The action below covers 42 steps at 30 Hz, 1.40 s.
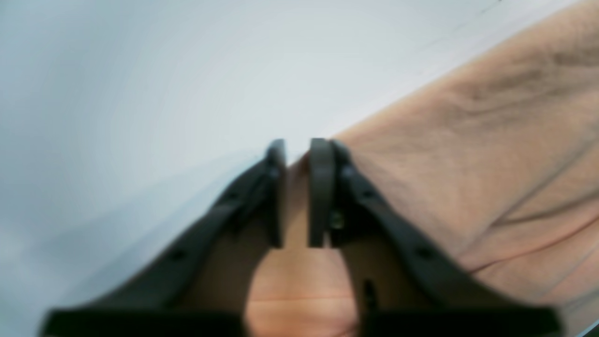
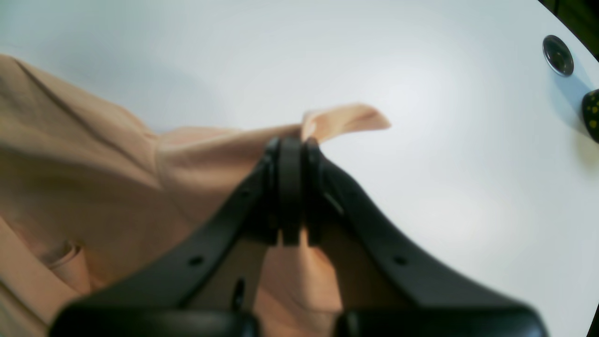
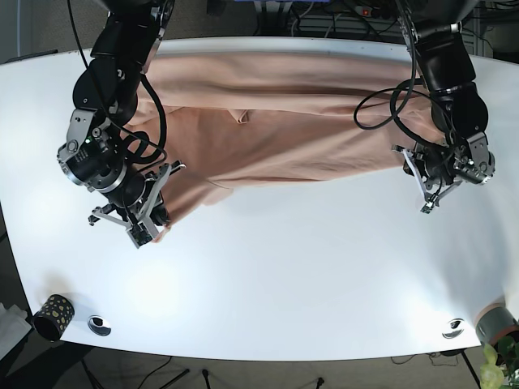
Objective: Fold the T-shirt properly
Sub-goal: 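Grasp the hem with both grippers and fold it toward the collar, then carry the folded hem with both grippers onto the collar edge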
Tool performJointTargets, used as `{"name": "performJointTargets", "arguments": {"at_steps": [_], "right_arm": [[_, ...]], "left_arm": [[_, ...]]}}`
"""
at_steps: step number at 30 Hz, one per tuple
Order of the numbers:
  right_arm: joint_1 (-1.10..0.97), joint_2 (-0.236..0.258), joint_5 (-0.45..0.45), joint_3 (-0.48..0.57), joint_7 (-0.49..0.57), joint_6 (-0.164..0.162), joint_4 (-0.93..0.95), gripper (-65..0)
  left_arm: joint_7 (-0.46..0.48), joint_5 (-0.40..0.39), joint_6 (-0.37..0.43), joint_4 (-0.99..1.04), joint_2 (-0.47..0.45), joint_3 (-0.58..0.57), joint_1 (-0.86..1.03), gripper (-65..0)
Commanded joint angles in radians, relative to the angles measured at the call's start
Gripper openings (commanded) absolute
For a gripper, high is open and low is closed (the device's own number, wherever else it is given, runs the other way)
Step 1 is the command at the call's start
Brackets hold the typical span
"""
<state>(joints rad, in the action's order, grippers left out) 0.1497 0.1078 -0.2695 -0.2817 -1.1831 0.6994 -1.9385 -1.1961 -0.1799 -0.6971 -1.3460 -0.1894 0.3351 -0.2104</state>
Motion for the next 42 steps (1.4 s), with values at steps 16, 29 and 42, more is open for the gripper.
{"name": "performJointTargets", "arguments": {"at_steps": [16,29,42], "right_arm": [[0.006,0.04,-0.014,-0.006,-0.024,-0.001,-0.071,-65.0],[0.004,0.036,-0.014,-0.006,-0.024,-0.001,-0.068,-65.0],[0.008,0.036,-0.014,-0.006,-0.024,-0.001,-0.068,-65.0]], "left_arm": [[0.005,-0.013,-0.001,-0.183,-0.048,0.005,0.012,-49.6],[0.009,-0.013,-0.001,0.003,-0.046,0.109,-0.005,-9.6],[0.011,-0.013,-0.001,0.112,-0.051,0.111,-0.04,-33.1]]}}
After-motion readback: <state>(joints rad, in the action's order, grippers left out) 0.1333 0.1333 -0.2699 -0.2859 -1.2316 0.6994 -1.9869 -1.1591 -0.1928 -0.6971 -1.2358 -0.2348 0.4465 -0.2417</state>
